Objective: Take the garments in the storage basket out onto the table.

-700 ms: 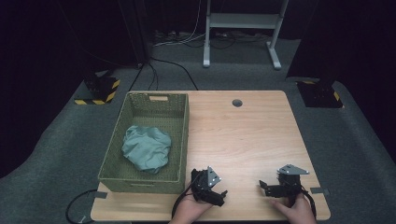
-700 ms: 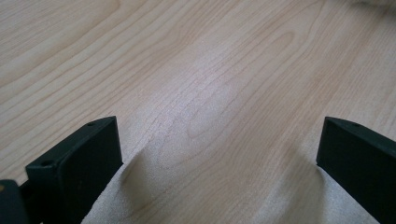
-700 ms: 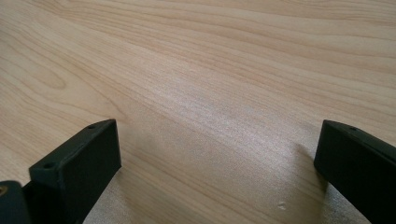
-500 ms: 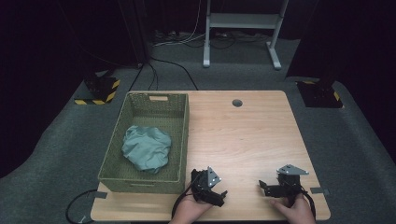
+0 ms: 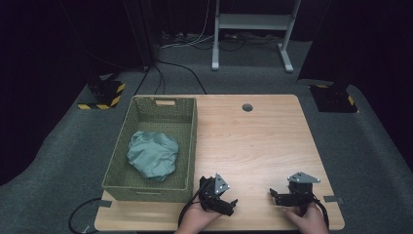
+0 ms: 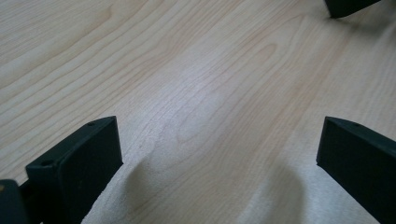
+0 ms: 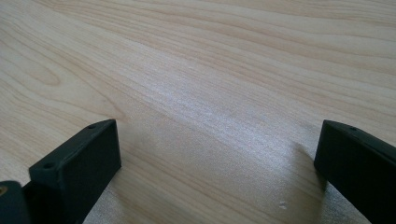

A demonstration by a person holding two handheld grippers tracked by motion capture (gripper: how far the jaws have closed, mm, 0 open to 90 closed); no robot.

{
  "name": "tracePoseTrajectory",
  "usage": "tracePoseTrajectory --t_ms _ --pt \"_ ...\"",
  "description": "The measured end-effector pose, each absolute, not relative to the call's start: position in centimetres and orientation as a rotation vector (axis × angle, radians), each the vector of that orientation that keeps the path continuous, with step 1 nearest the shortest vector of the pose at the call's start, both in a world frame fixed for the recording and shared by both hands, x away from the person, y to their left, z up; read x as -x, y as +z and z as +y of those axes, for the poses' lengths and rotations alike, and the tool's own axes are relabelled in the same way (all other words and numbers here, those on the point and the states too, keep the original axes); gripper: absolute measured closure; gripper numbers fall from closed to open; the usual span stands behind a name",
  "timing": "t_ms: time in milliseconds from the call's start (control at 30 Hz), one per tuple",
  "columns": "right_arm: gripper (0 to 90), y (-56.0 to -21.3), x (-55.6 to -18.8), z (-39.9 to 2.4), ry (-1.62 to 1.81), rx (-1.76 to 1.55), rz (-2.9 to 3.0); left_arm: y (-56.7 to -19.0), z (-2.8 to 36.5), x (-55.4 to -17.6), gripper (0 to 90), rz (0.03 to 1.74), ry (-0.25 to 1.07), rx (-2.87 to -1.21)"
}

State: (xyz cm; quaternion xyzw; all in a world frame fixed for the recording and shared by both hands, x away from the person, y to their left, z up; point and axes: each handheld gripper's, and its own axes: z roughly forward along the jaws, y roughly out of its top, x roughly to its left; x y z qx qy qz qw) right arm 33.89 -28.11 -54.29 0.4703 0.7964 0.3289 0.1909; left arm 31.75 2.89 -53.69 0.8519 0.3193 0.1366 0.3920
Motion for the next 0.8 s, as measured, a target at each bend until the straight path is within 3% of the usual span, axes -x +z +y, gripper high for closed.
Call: tracePoseTrajectory --t_ms 467,800 --pt "0.0 -54.3 -34.0 -28.0 0.92 -1.317 2.237 -49.4 4.0 -30.7 0.3 0.735 0.33 -2.073" --pt "0.0 -54.3 -34.0 -28.1 0.925 -1.321 2.236 -47.2 5.2 -30.1 0.3 0.731 0.391 -2.032"
